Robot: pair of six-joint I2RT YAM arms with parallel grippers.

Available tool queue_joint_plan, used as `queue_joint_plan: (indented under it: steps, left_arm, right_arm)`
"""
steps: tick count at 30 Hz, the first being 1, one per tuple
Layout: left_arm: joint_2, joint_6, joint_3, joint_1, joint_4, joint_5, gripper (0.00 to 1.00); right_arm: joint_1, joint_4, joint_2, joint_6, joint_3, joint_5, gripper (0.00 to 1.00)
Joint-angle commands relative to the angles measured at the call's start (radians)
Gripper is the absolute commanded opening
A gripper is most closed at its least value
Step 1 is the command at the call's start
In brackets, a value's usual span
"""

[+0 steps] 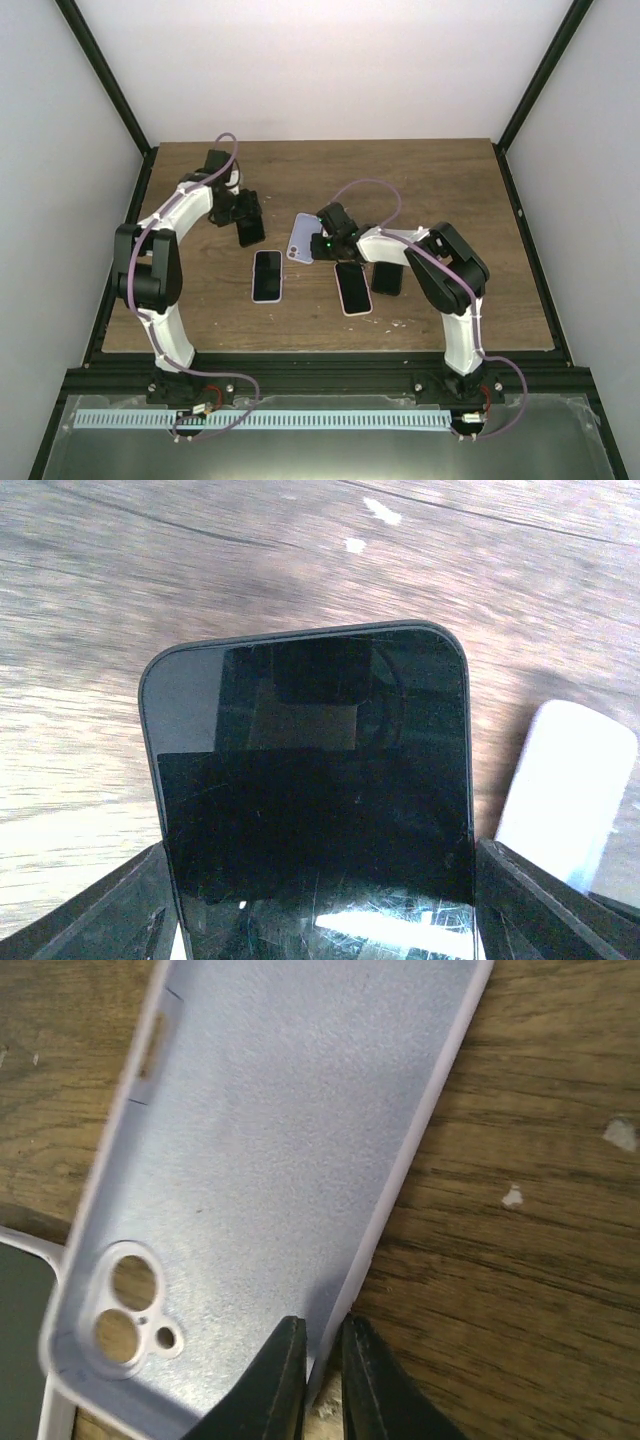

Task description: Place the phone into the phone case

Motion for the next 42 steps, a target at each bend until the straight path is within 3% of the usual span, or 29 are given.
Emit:
queue_joint_plan:
  steps: [1, 8, 20, 23, 27, 34, 42]
  left_arm:
    - [-0.061, -0.017, -0.031, -0.033, 0.043, 0.116, 0.51]
    - [-0.107, -0.038, -0.079, -0.066, 0.076, 0.175, 0.51]
    - [-0.166, -0.090, -0.197, -0.140, 0.165, 0.243, 0.50]
    - [-0.167, -0.110, -0.214, -0.161, 0.191, 0.253, 0.49]
    - [-0.157, -0.124, -0.210, -0.199, 0.204, 0.244, 0.48]
    - [-0.116, -0.134, -0.204, -0.271, 0.253, 0.201, 0.47]
    - [-0.010, -0.168, -0.164, -0.324, 0.308, 0.209, 0.47]
  right_arm:
    - [0.012, -0.069, -0.018, -0.015, -0.069, 0.028, 0.10]
    - [0.012, -0.095, -0.061, -0.037, -0.102, 0.074, 0.07]
    - [0.059, -0.112, -0.146, 0.023, -0.222, 0.006, 0.08]
    - [0.080, -0.110, -0.169, 0.031, -0.225, 0.001, 0.15]
    - [0.082, -0.085, -0.238, 0.042, -0.259, -0.037, 0.31]
    - [0.060, -0.079, -0.358, 0.039, -0.334, 0.058, 0.48]
    - [0.028, -0.052, -0.444, 0.049, -0.410, 0.090, 0.77]
